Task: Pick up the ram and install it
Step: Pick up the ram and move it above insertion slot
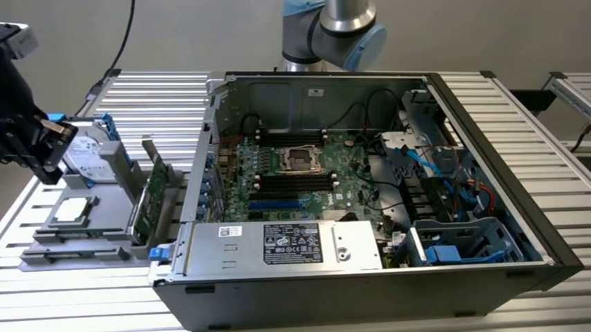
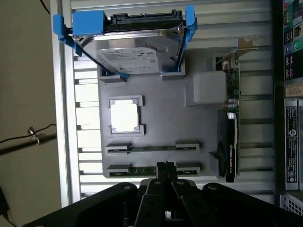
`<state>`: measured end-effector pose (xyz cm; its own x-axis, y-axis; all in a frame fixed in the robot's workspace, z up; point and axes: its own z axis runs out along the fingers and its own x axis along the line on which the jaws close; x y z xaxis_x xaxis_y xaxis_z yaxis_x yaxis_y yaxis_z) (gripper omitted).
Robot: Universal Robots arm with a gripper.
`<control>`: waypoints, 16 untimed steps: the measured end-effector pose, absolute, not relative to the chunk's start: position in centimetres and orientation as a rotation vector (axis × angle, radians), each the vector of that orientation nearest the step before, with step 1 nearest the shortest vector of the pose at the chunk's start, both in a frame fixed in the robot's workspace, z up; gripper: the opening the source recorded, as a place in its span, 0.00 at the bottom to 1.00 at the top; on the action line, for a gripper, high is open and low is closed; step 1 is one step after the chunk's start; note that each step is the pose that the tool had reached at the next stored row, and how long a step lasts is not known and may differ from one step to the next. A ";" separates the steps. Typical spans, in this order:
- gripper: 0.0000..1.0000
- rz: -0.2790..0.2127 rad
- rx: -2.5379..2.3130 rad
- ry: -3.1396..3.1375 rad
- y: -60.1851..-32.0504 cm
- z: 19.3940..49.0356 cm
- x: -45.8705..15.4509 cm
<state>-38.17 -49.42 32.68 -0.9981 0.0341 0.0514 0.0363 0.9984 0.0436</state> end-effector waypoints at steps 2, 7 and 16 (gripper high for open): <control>0.11 -0.067 0.004 -3.089 -49.4 32.7 -38.2; 0.11 -0.064 0.141 -3.084 -49.4 32.7 -38.2; 0.11 -0.056 0.395 -3.059 -49.4 32.7 -38.2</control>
<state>-38.17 -49.42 32.67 -0.9656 -0.2548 0.0515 -0.2527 0.9666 0.0435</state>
